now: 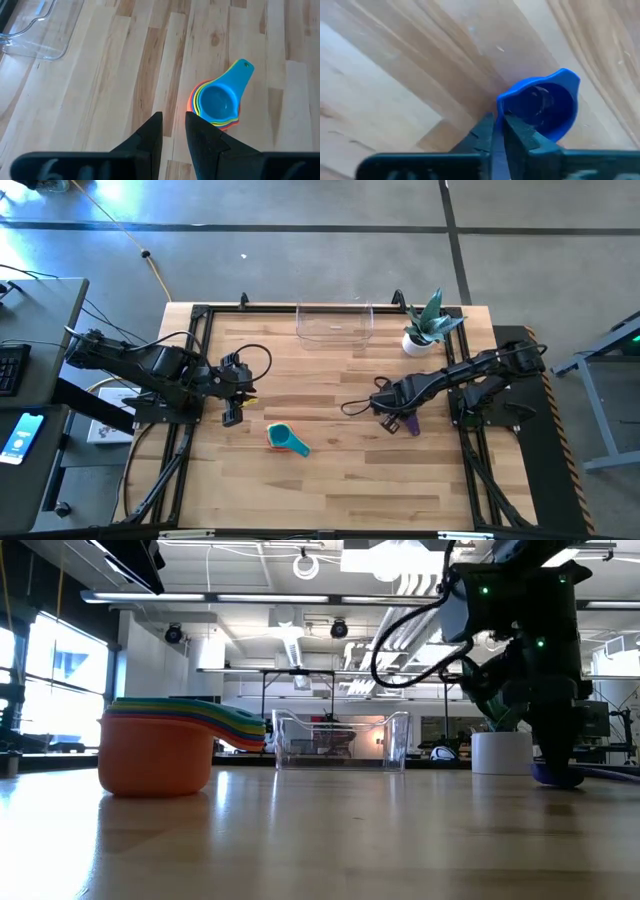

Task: Nest measuring cups in basket
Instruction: Stack the purple measuring cup on top of the light blue measuring cup

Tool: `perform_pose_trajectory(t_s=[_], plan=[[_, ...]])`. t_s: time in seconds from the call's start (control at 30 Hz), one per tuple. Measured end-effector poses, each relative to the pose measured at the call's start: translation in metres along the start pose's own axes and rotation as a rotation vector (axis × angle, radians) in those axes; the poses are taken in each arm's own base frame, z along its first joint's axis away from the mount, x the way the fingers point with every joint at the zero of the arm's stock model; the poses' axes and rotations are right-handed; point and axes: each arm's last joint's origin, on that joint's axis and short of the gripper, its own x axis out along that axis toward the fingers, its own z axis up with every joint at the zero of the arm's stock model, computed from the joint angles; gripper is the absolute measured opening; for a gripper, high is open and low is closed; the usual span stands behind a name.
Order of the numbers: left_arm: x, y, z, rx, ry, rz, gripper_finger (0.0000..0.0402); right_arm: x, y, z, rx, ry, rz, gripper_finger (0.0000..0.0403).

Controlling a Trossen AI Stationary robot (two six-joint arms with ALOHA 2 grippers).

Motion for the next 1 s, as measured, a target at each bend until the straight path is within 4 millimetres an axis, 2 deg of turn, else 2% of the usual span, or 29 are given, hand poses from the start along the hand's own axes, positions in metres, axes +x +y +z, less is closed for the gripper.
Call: perform_pose_trajectory(t_s=[0.1,0.23,0.5,0.7,0.87,1.0], plan=[[0.0,0.0,0.0,-0.02,0.001,-0.001,0.0074,-0.007,0.004,0.004,0.012,-0.016,0.021,0.0018],[0.0,-0.001,0.0,-0.063,0.009,-0.02,0.0074,-0.024,0.014,0.012,0.0,-0.056,0.075,0.0005],[-0.001,-0.006,-0.003,-0.082,0.052,-0.121,0.0074,-0.081,0.044,0.026,-0.033,-0.248,0.201,0.0003],[-0.003,-0.012,-0.005,-0.128,0.07,-0.14,0.0074,-0.124,0.058,0.035,-0.002,-0.409,0.278,0.0001],[0.005,-0.02,-0.019,-0.147,0.14,-0.178,0.0074,-0.152,0.076,0.05,-0.021,-0.488,0.33,0.0001],[0.014,-0.028,-0.031,-0.13,0.175,-0.189,0.0074,-0.167,0.094,0.065,-0.056,-0.507,0.322,0.0001]])
